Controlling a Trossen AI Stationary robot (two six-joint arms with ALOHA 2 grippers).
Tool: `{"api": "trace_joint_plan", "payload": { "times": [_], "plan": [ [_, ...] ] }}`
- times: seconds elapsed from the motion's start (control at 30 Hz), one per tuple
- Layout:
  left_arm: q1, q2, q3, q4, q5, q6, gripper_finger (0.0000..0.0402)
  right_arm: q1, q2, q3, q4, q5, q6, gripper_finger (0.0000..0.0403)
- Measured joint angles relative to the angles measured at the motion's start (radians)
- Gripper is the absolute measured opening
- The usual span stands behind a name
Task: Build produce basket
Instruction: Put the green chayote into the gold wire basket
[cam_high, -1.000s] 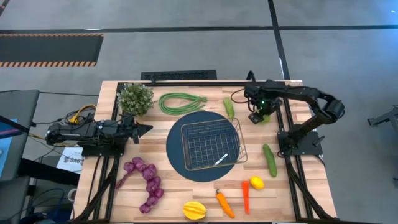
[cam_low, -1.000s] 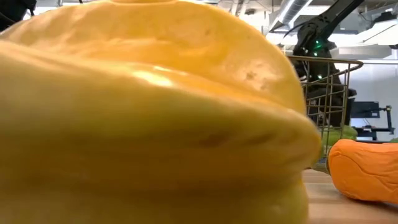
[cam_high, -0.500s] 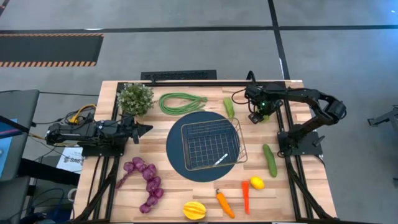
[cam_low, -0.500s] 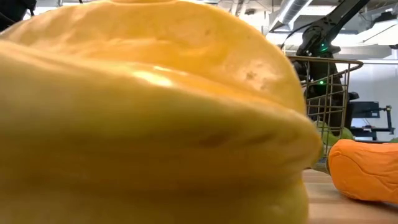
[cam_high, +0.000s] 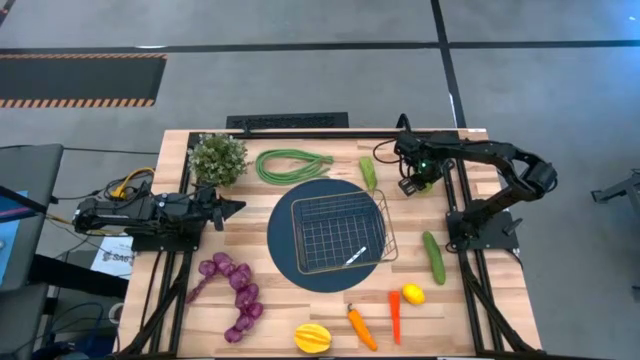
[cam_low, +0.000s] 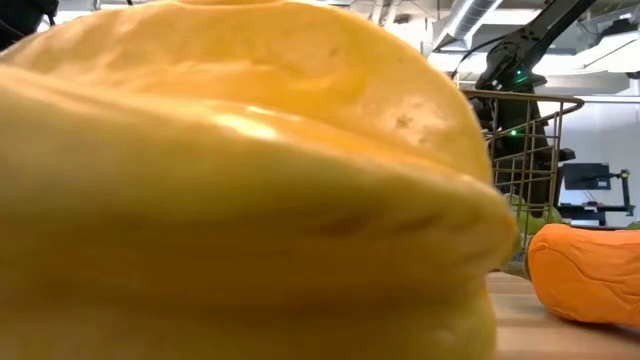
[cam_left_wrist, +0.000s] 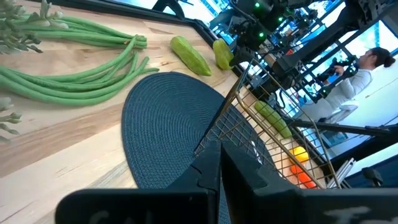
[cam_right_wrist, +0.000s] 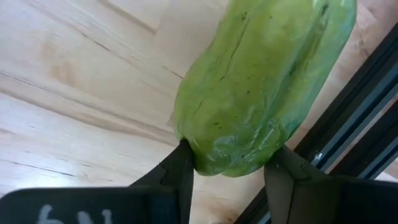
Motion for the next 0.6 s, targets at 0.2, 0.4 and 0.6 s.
{"api": "trace_joint_plan", "payload": {
  "times": [0.2, 0.4, 0.6],
  "plan": [
    [0.000, 0.000, 0.000, 0.000, 0.000, -0.001, 0.0000, 0.000, 0.000, 0.041, -0.039, -0.014, -0.017, 0.0142],
    [0.000, 0.000, 0.000, 0.000, 0.001, -0.001, 0.0000, 0.023, -0.060, 0.185, -0.139, -0.025, -0.019, 0.0142],
    [0.000, 0.000, 0.000, 0.000, 0.001, -0.001, 0.0000, 0.129, -0.162, 0.392, -0.232, -0.084, 0.070, 0.0142]
  ]
}}
